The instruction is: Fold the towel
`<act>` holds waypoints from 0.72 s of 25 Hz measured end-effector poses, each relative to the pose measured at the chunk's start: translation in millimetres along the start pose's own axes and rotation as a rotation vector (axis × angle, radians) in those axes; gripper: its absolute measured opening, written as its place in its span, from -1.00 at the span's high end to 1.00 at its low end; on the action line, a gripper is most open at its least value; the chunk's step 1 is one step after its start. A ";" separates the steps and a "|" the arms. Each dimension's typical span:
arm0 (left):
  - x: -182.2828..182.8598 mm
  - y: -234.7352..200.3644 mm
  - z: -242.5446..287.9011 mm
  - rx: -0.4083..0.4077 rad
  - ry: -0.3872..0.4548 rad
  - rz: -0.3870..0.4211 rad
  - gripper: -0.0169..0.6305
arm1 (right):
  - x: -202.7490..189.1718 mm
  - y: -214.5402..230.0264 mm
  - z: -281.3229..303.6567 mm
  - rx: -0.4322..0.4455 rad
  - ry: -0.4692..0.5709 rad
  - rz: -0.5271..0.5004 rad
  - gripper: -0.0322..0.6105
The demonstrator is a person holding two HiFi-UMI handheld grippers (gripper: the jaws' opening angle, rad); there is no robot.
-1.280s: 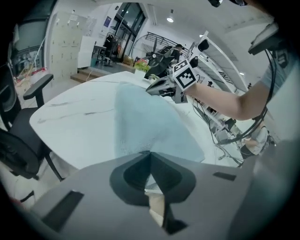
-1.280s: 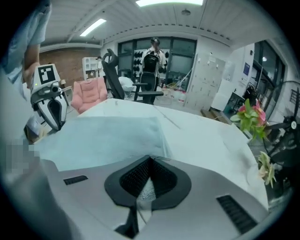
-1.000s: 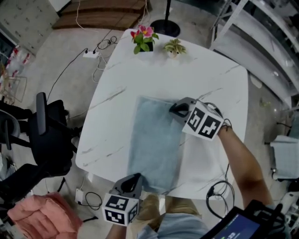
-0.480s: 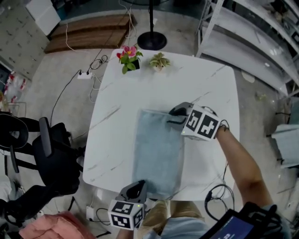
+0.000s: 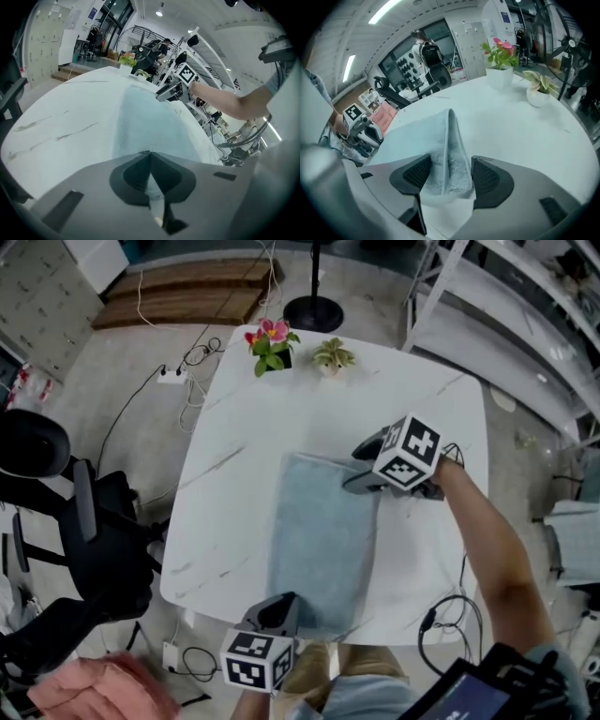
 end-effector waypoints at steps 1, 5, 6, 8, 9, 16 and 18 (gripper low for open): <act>1.1 -0.4 0.9 -0.005 -0.003 -0.004 0.92 | 0.7 -0.1 2.0 0.028 -0.007 0.016 -0.01; 4.2 -1.0 3.3 -0.017 0.007 -0.014 0.92 | 4.2 -4.3 10.5 0.246 -0.034 0.122 0.38; 4.1 -1.0 2.8 -0.016 0.009 -0.017 0.92 | 5.0 -5.5 12.8 0.278 -0.040 0.135 0.46; 3.0 -0.7 0.4 -0.010 0.015 -0.024 0.92 | 8.3 -6.3 12.6 0.276 -0.034 0.134 0.54; 2.4 -0.4 -1.1 -0.006 0.018 -0.028 0.92 | 10.8 -7.2 10.4 0.261 -0.023 0.128 0.57; -4.2 3.6 -21.3 0.011 0.059 -0.029 0.92 | 35.1 -37.8 -14.9 0.137 0.023 0.032 0.62; -6.4 4.9 -30.8 0.015 0.078 -0.032 0.92 | 43.4 -54.2 -24.5 0.101 0.030 -0.018 0.62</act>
Point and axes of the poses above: the fingertips, and each gripper's own axes: z forward along the fingers, y to its right, x out of its top, the point moved 6 cm from there along -z, backward along the fingers, and after that the axes turned 5 degrees about x, right-handed, at the moved point
